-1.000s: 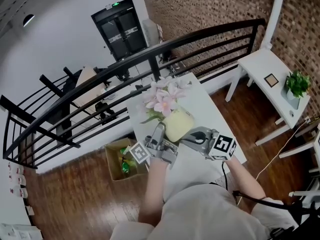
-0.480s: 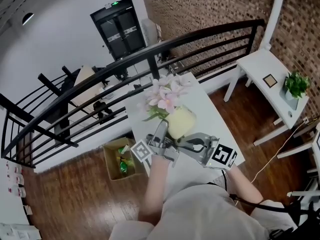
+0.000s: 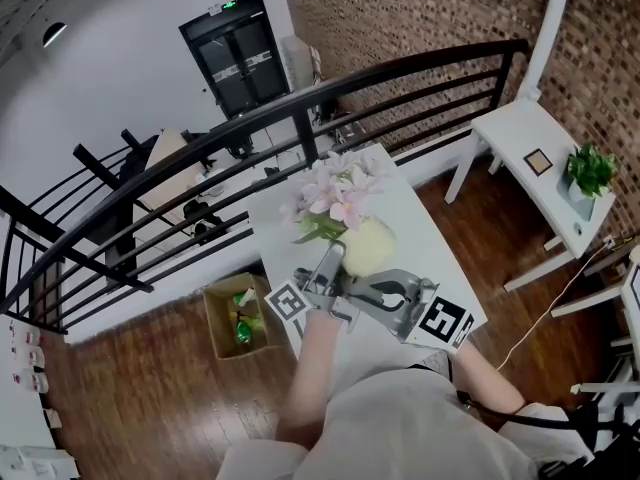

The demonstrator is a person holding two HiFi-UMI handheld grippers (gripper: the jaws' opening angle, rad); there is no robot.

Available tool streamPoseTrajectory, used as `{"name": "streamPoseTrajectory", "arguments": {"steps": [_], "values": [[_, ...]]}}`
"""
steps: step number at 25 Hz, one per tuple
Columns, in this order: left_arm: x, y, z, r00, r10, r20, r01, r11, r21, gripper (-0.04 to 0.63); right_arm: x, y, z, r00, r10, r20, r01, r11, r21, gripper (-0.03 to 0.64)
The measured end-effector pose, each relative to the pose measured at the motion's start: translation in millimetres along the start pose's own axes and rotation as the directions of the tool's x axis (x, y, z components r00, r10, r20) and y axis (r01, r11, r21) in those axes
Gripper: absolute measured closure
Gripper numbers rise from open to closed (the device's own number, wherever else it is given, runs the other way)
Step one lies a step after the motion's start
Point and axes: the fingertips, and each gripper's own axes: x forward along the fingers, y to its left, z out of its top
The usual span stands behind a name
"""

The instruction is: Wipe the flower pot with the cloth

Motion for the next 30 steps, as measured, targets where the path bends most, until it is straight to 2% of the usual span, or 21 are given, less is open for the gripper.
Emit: {"name": "streamPoseTrajectory", "arguments": {"steps": [5,8,12,15,18,21,24,28,30], "values": [[-10,17,-5,0.999,0.034,0.013,-0.034,0.999,-0.006,0.003,-7,-14,12,0.996,-0.094,-0.006,0.094,0.994,0.055,0.607],[-15,22,-12,0.998,0.061,-0.007,-0.061,0.998,0.02,0.002,-17,-21,11,0.989,-0.148,-0.006,0.148,0.985,0.093,0.607],[-18,24,-21,0.996,0.071,-0.047,-0.069,0.997,0.046,0.003,-25,-29,21,0.982,-0.19,-0.007,0.19,0.979,0.075,0.607],[-17,25,-28,0.996,0.056,-0.063,-0.053,0.998,0.038,0.002,-34,-42,20,0.973,-0.231,-0.01,0.231,0.971,0.054,0.607],[-19,26,-36,0.996,0.052,-0.074,-0.05,0.999,0.021,0.002,-48,-60,17,0.957,-0.289,0.003,0.288,0.955,0.073,0.607],[-22,28,-39,0.996,0.049,-0.076,-0.049,0.999,0.0,0.003,-63,-82,14,0.933,-0.359,0.015,0.355,0.929,0.101,0.607],[-23,26,-39,0.997,0.043,-0.066,-0.044,0.999,-0.021,0.003,-82,-109,3,0.894,-0.447,-0.001,0.444,0.887,0.128,0.607],[-25,21,-38,0.998,0.029,-0.051,-0.03,0.999,-0.035,0.003,-106,-137,-33,0.841,-0.537,-0.068,0.54,0.824,0.17,0.607],[-24,19,-35,0.999,0.019,-0.031,-0.02,0.999,-0.049,0.003,-114,-144,-49,0.827,-0.555,-0.085,0.56,0.801,0.214,0.607]]}}
